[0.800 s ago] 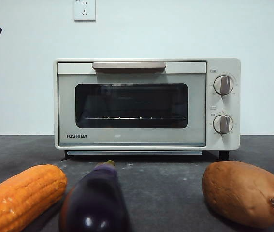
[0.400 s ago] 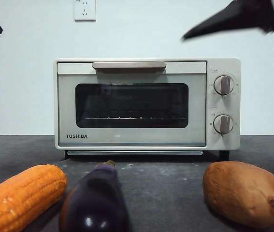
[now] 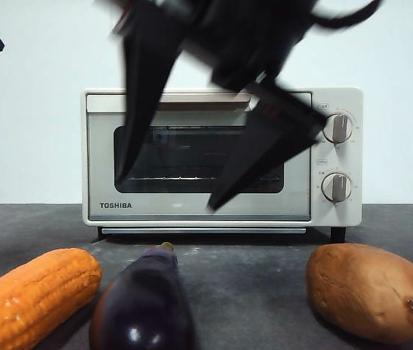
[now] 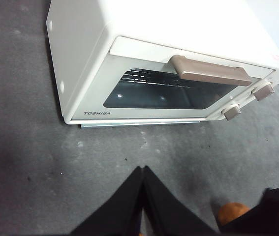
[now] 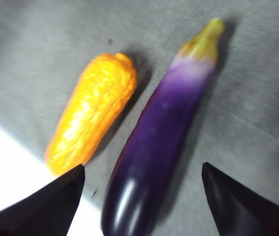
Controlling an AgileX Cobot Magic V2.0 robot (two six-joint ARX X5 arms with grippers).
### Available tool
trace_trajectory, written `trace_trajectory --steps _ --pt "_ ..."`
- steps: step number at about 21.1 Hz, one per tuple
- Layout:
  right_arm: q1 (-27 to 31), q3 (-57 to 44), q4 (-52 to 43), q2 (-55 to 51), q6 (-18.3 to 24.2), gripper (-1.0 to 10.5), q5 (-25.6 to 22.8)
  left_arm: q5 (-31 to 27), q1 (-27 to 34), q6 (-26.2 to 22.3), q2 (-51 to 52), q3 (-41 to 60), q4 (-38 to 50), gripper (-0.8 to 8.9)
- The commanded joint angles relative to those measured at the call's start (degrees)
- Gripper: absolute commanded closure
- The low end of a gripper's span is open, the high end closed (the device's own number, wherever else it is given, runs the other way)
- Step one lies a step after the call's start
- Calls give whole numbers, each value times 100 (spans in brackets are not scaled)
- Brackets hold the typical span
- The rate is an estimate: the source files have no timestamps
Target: Take the eggplant from the table,put the eggplant in the oven
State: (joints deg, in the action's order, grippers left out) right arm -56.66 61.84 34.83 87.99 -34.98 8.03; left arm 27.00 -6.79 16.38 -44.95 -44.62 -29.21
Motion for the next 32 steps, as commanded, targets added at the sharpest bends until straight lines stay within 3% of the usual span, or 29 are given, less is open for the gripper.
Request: trace_trajectory --steps 1,7,15,18,22,27,32 --pt "-149 258 -33 621 -39 564 -186 22 -11 -79 -39 -109 35 809" --pt "-170 385 -304 1416 -63 588 -363 22 -11 -105 -39 -107 26 809" --pt "-170 402 -243 1453 -92 763 -345 22 -11 -140 -39 -109 -2 809" --pt "-170 647 308 1132 433 765 -358 22 -11 -140 -39 -109 9 809" --pt "-173 1198 1447 437 1464 765 -358 22 -70 -140 -114 -136 50 809" --pt "-170 1641 2579 -719 2393 765 -363 -48 -629 -225 -730 -597 55 809" --pt "-170 1652 3228 -1989 2715 765 -702 -520 -1381 -538 -1873 -1641 50 809"
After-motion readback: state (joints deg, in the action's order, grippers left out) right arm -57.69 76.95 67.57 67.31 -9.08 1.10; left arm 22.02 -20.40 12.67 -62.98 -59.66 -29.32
